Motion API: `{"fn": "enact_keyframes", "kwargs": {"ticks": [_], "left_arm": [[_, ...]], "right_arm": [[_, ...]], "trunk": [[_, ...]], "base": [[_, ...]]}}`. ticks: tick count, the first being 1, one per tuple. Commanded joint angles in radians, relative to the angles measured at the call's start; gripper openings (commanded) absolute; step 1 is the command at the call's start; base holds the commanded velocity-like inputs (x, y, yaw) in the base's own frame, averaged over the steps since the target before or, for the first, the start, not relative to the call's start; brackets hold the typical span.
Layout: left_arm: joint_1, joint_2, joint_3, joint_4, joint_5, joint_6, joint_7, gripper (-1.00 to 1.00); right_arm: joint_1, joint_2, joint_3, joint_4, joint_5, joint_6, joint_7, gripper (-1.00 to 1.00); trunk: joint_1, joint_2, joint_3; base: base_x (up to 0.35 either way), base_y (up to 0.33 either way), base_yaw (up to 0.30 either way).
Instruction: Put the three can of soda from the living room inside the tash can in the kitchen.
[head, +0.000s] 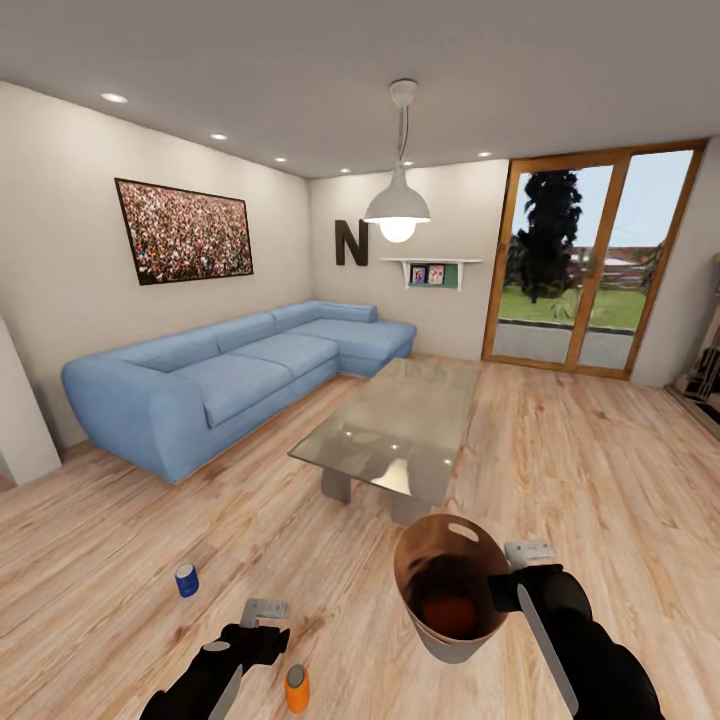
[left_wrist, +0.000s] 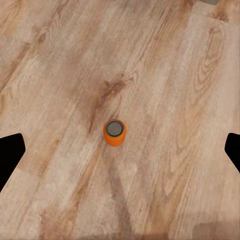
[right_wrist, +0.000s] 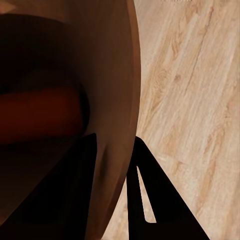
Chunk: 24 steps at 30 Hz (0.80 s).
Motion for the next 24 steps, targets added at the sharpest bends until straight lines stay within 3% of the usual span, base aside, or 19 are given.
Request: {"fn": "enact_keyframes", "kwargs": {"ticks": [1,17,24], "left_arm": [[0.0,0.0,0.0,0.0,0.0,0.0,0.0,1.0],[0.0,0.0,0.0,0.0,0.0,0.0,-0.001,1.0],[0.0,0.0,0.0,0.0,0.001,0.0,-0.002,1.0]], "right_arm": [[-0.001,0.0,0.0,0.0,-0.005,-0.001,0.002,-1.0],[-0.001,0.0,0.0,0.0,-0.005,-0.001,0.002,-1.0],[-0.001,0.0,0.002,-0.027,-0.005,0.002,0.002,-1.0]], "trunk": [[0.0,0.0,0.0],[0.0,0.0,0.0],[0.027,-0.049,-0.023]], "base": [[0.0,0.0,0.0],[0.0,0.0,0.0],[0.0,0.0,-0.005]]}}
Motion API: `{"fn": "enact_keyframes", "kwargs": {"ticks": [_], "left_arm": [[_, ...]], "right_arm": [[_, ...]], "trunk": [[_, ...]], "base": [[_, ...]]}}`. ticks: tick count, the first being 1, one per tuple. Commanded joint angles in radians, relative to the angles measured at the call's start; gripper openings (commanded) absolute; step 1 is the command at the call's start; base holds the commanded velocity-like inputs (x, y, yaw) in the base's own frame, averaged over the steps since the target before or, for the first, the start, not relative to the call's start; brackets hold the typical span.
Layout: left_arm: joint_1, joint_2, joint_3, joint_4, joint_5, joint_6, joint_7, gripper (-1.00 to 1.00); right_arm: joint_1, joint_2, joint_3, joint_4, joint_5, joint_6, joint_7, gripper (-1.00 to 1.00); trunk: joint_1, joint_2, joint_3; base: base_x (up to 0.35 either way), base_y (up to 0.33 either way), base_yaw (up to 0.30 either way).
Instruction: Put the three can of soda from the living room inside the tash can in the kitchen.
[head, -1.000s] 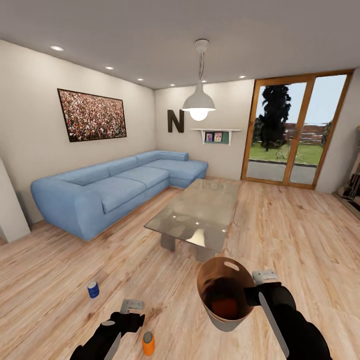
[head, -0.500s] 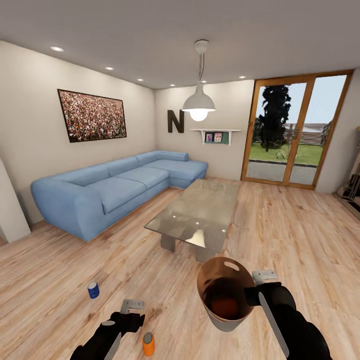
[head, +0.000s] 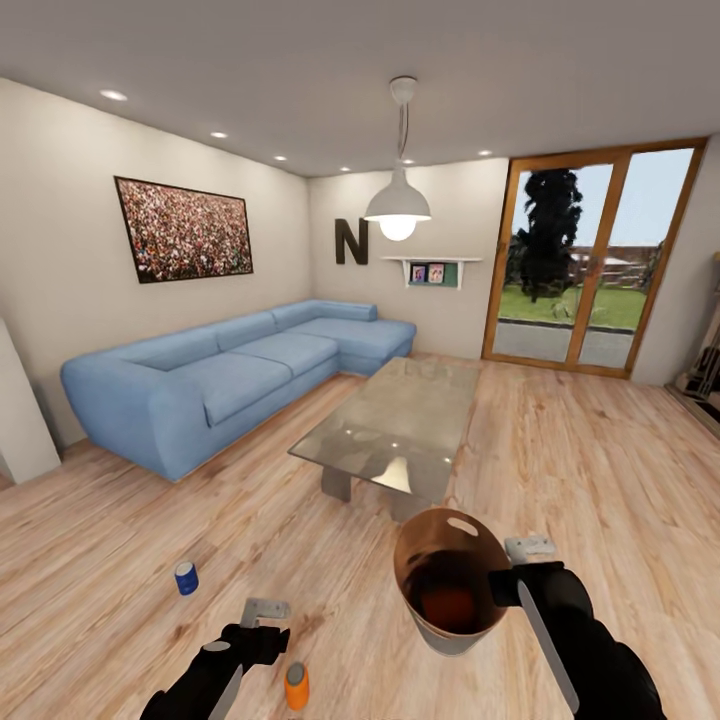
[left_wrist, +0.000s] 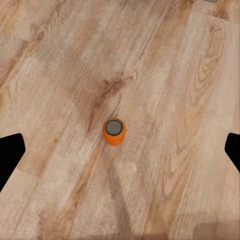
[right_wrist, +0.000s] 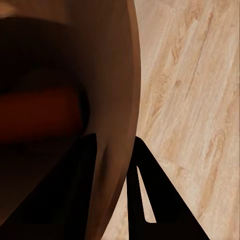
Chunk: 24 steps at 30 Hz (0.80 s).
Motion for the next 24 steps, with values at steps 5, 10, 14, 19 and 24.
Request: {"fn": "enact_keyframes", "kwargs": {"ticks": [5,10,14,19,24], "left_arm": [[0.0,0.0,0.0,0.0,0.0,0.0,0.0,1.0],[0.0,0.0,0.0,0.0,0.0,0.0,0.0,1.0],[0.0,0.0,0.0,-0.001,0.0,0.0,0.0,1.0],[0.0,0.0,0.0,-0.001,0.0,0.0,0.0,1.0],[0.0,0.0,0.0,-0.002,0.0,0.001,0.0,1.0]], "right_arm": [[0.0,0.0,0.001,-0.013,-0.005,0.0,0.001,-1.0],[0.0,0.0,0.001,-0.015,-0.005,0.0,0.001,-1.0],[0.0,0.0,0.001,-0.015,-0.005,0.0,0.001,-1.0],[0.0,0.0,0.001,-0.015,-0.005,0.0,0.001,-1.0],[0.0,0.0,0.001,-0.015,-0.005,0.01,0.001,-1.0]], "trunk": [[0.019,-0.035,-0.022],[0.038,-0.07,-0.045],[0.054,-0.098,-0.064],[0.073,-0.133,-0.087],[0.092,-0.168,-0.111]], "base": [[0.0,0.0,-0.07],[0.0,0.0,-0.09],[0.0,0.0,-0.093],[0.0,0.0,-0.093],[0.0,0.0,-0.092]]}}
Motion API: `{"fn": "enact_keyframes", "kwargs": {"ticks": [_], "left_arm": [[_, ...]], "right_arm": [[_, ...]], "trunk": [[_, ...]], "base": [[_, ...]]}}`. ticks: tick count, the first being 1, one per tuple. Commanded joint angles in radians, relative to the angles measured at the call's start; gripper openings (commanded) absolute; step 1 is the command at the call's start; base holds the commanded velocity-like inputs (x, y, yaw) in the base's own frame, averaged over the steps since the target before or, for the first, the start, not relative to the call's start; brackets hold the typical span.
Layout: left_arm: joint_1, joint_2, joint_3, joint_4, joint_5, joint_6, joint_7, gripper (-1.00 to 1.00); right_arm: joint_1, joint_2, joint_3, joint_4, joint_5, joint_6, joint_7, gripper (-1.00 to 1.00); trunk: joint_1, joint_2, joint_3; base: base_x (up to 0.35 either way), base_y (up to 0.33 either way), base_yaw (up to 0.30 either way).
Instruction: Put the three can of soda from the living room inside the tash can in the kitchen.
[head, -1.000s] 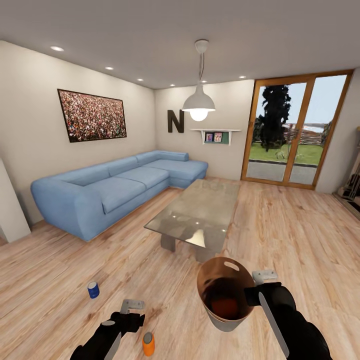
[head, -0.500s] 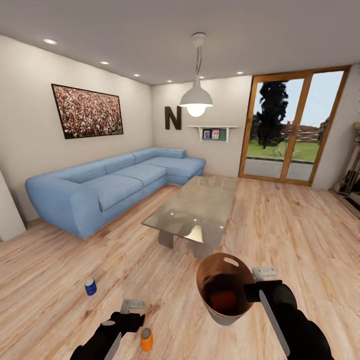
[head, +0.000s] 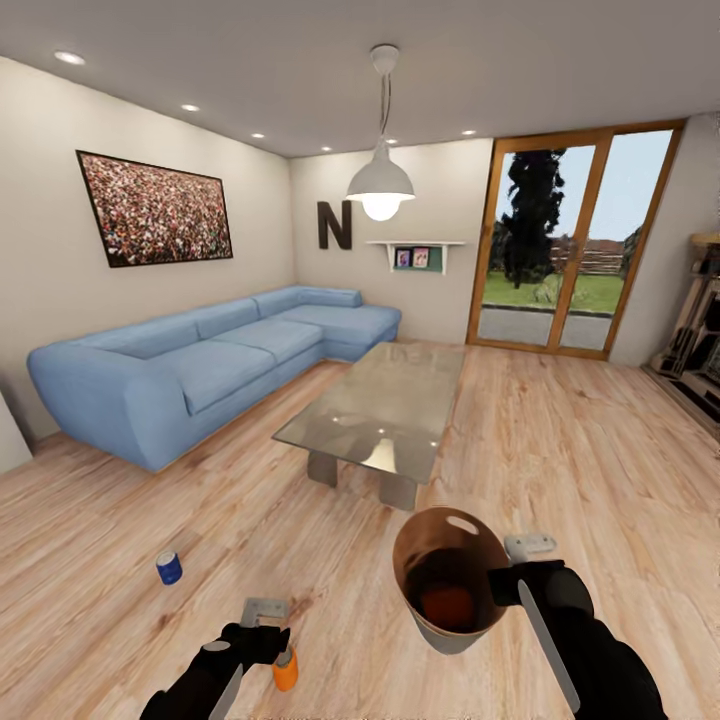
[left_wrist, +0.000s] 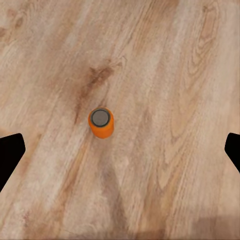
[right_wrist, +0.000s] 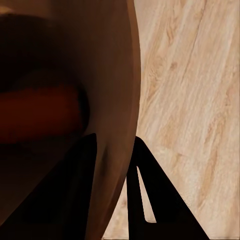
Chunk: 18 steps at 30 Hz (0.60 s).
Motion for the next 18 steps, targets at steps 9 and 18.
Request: {"fn": "enact_keyframes", "kwargs": {"ticks": [9,18], "left_arm": [[0.0,0.003,0.0,-0.016,0.0,0.002,-0.001,1.0],[0.0,0.004,0.0,-0.016,0.0,0.001,-0.002,1.0]], "right_arm": [[-0.001,0.0,-0.001,-0.004,-0.006,0.005,0.001,-1.0],[-0.001,0.0,0.0,-0.005,-0.006,0.005,0.001,-1.0]], "trunk": [[0.035,-0.063,-0.042],[0.069,-0.126,-0.085]], "base": [[0.0,0.0,-0.092],[0.0,0.0,-0.092]]}}
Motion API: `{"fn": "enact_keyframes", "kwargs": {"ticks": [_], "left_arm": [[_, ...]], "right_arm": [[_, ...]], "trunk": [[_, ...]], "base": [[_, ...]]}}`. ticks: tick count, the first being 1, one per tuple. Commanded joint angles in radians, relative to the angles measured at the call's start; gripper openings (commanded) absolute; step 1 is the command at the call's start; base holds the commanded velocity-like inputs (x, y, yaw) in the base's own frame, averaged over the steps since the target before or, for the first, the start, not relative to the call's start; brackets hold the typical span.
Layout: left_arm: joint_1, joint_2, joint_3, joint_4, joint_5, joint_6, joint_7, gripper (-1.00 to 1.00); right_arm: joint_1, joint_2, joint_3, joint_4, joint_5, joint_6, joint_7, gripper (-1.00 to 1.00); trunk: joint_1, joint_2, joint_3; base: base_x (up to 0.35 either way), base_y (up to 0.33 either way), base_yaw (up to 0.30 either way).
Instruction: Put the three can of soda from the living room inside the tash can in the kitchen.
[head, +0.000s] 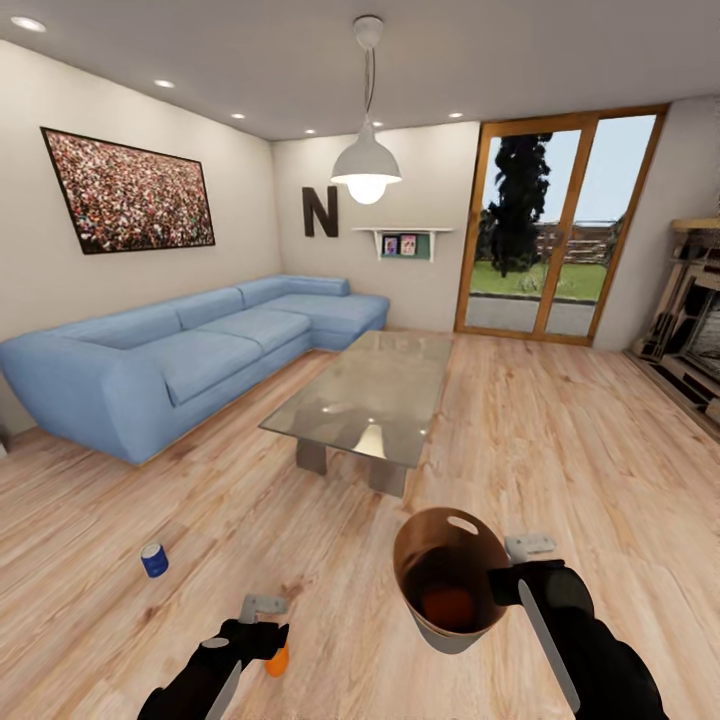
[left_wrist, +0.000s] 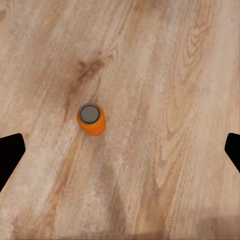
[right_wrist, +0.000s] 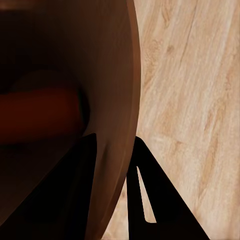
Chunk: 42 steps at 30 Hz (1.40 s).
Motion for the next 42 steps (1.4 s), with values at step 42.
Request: {"fn": "enact_keyframes", "kwargs": {"ticks": [42], "left_arm": [[0.0,0.007,0.006,0.002,0.003,-0.016,0.002,1.0]], "right_arm": [[-0.001,0.002,0.009,-0.001,-0.003,0.0,0.001,-1.0]], "trunk": [[0.061,-0.112,-0.097]], "base": [[0.0,0.0,-0.041]]}}
